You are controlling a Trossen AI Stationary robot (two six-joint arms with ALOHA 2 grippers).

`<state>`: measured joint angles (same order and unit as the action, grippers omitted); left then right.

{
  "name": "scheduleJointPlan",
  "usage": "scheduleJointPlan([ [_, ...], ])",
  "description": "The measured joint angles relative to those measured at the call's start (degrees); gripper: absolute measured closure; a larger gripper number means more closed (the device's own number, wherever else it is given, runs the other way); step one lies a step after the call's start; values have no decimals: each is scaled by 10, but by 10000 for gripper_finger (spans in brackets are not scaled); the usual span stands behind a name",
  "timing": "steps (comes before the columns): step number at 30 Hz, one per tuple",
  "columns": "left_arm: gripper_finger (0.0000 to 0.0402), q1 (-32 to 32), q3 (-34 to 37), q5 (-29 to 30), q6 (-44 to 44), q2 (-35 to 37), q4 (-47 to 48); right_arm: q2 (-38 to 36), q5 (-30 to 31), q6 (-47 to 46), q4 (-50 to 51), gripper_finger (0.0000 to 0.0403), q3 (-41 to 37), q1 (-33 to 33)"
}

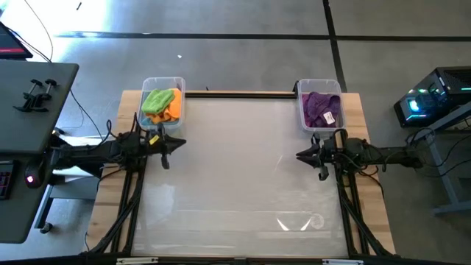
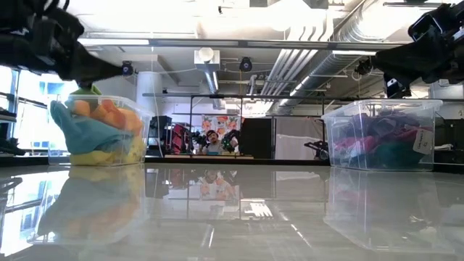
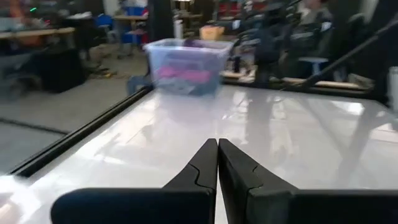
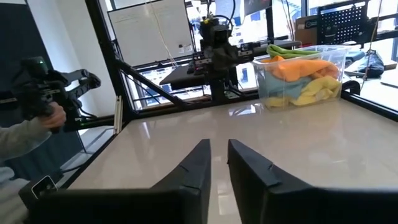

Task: Sort towels by color in basket
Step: Return to Home Position

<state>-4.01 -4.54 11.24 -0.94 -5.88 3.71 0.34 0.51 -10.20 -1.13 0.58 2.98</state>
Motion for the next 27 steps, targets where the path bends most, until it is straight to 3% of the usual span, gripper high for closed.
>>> scheduleJointPlan([
  [4, 401, -34, 0, -16, -10, 56, 65, 0, 1, 4, 0, 382, 0, 0],
  [7, 401, -44, 0, -55, -11, 56, 56, 0, 0, 1, 0, 399, 0, 0],
  [12, 401, -52, 38, -109, 10, 56, -39, 5, -8, 2, 0, 399, 0, 0],
  [22, 401, -60, 39, -152, 55, 46, -47, 29, -4, 7, 0, 401, 0, 0],
  [27, 401, -60, 39, -150, -6, 33, -49, 39, -3, 1, 1, 401, 0, 0],
])
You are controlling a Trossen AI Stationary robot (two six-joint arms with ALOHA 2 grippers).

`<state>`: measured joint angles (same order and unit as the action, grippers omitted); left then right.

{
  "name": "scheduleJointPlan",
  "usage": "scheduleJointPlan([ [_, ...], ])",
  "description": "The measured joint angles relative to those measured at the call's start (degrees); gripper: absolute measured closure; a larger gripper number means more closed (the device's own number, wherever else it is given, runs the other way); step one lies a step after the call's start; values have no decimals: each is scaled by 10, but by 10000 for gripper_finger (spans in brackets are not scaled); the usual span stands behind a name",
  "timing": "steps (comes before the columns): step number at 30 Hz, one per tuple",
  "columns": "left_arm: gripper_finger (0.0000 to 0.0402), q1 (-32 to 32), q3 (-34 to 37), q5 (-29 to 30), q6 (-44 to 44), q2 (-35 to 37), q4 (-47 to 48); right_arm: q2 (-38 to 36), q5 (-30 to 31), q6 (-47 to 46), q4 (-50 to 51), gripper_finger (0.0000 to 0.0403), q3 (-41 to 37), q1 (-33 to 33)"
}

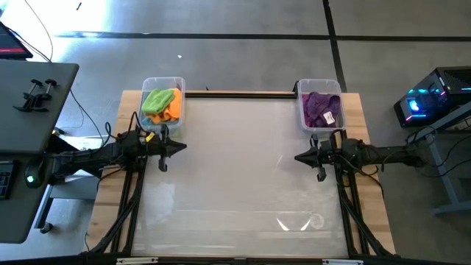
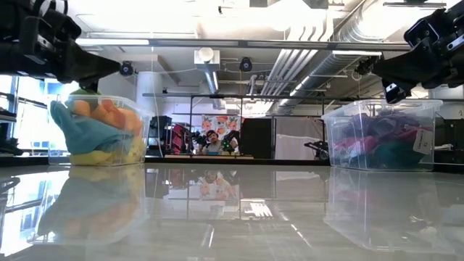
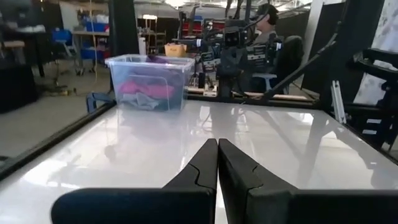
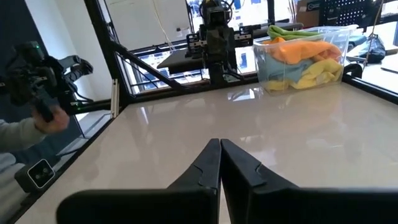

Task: Sort towels by color in basket
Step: Return to Home Position

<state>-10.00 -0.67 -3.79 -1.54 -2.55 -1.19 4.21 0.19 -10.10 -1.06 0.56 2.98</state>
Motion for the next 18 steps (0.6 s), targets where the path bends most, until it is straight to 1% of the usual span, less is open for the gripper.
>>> scheduleJointPlan([
  [18, 401, 0, 0, 0, -4, -2, 1, 0, 0, -4, 0, 401, 0, 0],
])
